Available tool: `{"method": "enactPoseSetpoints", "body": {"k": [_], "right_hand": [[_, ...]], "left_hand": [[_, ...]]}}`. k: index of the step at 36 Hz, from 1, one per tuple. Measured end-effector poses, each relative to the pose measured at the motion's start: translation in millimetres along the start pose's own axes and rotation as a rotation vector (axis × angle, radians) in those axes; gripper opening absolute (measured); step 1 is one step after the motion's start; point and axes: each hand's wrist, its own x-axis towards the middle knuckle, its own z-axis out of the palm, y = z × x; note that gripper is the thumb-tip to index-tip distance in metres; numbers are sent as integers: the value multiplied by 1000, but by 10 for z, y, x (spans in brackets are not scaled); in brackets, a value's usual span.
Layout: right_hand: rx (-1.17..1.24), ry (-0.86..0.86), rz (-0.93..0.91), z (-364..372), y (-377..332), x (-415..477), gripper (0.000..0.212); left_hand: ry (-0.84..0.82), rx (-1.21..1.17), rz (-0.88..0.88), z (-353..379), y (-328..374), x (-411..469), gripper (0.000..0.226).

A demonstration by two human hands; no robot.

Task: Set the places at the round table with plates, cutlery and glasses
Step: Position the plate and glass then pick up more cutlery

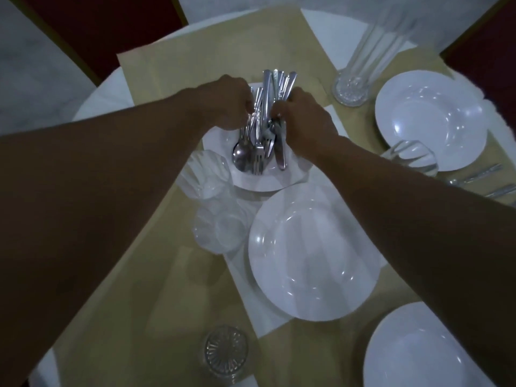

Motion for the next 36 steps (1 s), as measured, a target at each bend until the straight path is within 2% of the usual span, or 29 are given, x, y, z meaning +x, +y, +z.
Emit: {"method": "enactPoseSetpoints", "body": {"k": [14,17,22,27,36], "right_hand": [[-44,53,-120,118,138,97,15],[8,15,-103,132,170,79,24],[77,8,-83,152,211,67,22],[50,87,-182,136,223,19,13],[45,153,-230,130,200,11,17]], "left_hand": [[37,-52,22,19,-126,111,33],[44,-58,24,23,-134,113,32],[44,-53,19,59,-135,126,30],[53,-49,22,74,-134,138,29],[44,-39,23,60,-99,159,26]]}}
